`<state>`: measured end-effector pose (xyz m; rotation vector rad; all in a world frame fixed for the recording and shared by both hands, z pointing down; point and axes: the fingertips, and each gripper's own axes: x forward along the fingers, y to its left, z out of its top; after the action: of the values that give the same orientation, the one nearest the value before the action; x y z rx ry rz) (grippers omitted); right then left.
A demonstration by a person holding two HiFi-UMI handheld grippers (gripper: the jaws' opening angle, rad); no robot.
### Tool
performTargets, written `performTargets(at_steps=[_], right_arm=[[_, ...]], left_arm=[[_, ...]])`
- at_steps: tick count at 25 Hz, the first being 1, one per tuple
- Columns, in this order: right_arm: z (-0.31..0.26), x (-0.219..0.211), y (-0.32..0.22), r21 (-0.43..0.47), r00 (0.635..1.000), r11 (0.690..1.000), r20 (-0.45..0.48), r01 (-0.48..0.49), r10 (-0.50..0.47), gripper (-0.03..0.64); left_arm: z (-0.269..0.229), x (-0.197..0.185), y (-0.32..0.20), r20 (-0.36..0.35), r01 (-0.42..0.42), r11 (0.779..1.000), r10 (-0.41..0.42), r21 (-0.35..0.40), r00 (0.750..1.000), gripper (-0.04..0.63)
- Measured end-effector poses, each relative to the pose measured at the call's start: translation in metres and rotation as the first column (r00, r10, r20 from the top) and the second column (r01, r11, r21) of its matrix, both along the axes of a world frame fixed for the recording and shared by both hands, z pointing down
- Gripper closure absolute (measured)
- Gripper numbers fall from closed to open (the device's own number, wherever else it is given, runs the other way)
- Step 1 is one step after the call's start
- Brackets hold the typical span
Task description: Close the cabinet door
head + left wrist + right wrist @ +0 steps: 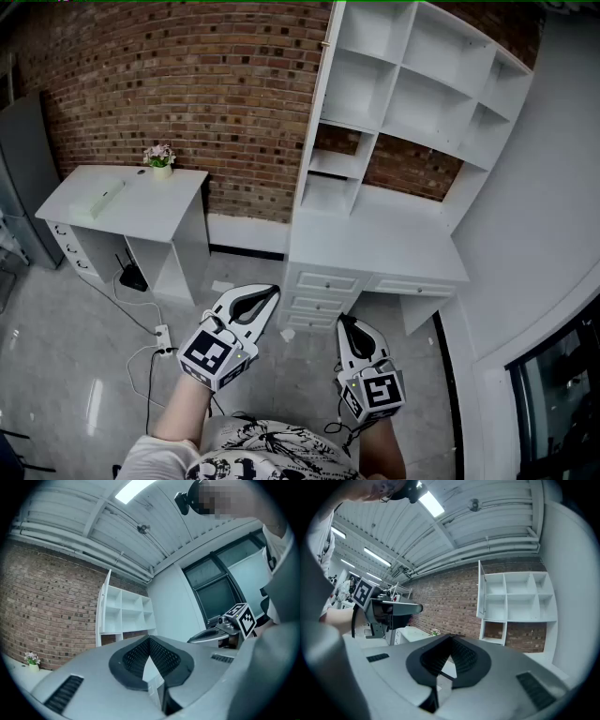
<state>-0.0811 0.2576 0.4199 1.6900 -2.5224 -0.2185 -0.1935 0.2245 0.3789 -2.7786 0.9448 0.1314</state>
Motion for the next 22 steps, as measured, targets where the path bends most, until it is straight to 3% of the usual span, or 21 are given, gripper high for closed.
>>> performTargets(at_steps=[8,15,22], right_arm=[[0.006,0.014,0.013,-0.001,1.0,1.0,-0.011,-0.006,0.006,0.614],[0.009,0.042,0.014,0.025,0.996,0.996,0.026,-0.09,0.09,0.614],[0.021,0.044,0.002,0.001,0.993,0.996,0.078,-0.086,0.085,0.612]], left_arm=[[0.005,0.013,0.011,-0.002,-0.009,1.0,0.009,0.001,1.0,0.581],[0.011,0.019,0.014,0.006,0.002,1.0,-0.002,-0.018,1.0,0.581],[0.011,0.011,0.006,0.014,0.027,0.999,-0.027,-0.02,1.0,0.581]])
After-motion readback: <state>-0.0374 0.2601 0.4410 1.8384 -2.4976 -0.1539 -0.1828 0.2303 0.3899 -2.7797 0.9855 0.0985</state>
